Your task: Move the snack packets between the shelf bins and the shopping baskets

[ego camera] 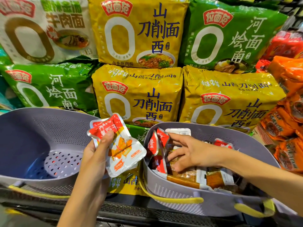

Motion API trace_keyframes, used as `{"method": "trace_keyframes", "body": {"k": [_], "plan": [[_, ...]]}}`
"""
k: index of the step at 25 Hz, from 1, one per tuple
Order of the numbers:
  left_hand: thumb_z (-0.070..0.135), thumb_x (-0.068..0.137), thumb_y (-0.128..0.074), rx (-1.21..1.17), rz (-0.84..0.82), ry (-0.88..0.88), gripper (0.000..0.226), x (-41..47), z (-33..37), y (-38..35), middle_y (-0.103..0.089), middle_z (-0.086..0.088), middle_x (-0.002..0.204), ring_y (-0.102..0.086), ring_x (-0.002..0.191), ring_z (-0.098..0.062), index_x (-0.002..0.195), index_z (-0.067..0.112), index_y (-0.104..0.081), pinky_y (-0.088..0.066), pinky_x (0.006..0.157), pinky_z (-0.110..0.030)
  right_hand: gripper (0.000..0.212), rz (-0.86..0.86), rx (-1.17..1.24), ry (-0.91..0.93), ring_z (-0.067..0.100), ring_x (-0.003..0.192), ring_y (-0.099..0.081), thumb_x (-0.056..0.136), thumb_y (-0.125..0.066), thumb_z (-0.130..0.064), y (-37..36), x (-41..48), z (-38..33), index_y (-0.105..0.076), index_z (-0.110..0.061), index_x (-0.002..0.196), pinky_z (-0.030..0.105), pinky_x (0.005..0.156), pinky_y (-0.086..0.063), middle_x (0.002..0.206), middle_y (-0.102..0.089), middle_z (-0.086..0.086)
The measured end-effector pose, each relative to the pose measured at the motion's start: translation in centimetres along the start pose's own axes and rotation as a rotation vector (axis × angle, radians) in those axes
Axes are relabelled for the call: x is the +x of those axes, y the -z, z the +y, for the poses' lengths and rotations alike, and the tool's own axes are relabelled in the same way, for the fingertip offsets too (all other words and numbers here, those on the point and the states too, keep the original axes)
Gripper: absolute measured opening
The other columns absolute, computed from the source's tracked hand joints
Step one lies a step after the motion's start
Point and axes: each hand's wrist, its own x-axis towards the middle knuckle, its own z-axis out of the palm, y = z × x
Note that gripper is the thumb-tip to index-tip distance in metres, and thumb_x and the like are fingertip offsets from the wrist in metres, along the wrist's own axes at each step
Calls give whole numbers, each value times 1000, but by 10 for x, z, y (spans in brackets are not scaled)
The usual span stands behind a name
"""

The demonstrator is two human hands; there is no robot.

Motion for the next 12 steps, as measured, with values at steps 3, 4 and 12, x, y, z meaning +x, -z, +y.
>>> {"method": "trace_keyframes", "body": {"k": [3, 4, 12], "plan": [[33, 74, -57, 6, 6, 7, 30, 1, 2, -2, -72, -6, 67, -68, 53, -17, 93, 11, -61, -57, 48, -31, 102, 63, -473, 48, 1, 72, -64, 74, -77, -4, -9, 5, -1, -10, -46, 139, 18, 69, -52, 104, -53, -3], [33, 73, -56, 7, 5, 6, 31, 1, 2, -1, -72, -6, 67, -68, 53, -17, 94, 10, -61, -57, 49, -31, 106, 117, -622, 100, 2, 76, -60, 72, -79, -12, -14, 11, 1, -5, -41, 144, 17, 71, -49, 102, -50, -5], [40, 63, -62, -1, -10, 11, 42, -2, 4, 0, -73, -6, 74, -69, 57, -16, 95, 14, -62, -56, 48, -28, 99, 154, -313, 168, 29, 81, -67, 67, -84, -18, -9, 22, 10, -23, -41, 143, 45, 76, -56, 87, -70, 14]]}}
